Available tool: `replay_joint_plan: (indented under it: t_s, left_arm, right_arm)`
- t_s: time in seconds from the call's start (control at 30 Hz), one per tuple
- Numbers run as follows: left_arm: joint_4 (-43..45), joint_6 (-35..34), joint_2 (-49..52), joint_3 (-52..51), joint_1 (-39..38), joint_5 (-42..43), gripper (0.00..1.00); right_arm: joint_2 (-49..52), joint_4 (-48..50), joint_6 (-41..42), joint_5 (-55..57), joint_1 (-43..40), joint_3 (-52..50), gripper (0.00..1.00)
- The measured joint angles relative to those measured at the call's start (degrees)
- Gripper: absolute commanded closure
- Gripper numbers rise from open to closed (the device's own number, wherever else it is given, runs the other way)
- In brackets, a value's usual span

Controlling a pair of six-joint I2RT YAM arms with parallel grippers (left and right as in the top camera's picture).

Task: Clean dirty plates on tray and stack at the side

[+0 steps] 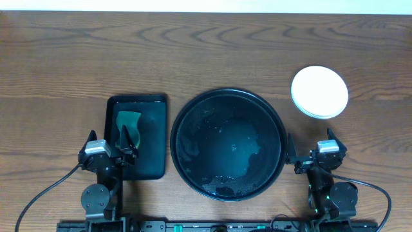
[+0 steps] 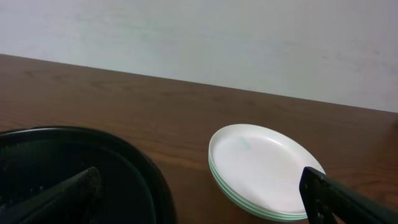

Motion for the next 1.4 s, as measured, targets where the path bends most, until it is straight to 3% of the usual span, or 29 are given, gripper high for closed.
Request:
replay_joint_plan:
  t_s: [0.2, 1.4]
  left_arm:
    - [-5.66, 1.09, 0.0, 0.02, 0.0, 0.2, 0.2]
    - [-5.7, 1.81, 0.0, 0.02, 0.0, 0.28, 0.2]
  right_arm:
    - [0.0, 0.0, -0.02, -0.04, 0.0, 0.0, 0.01]
    - [0.0, -0.02, -0.02, -0.17, 0.0, 0.0, 0.01]
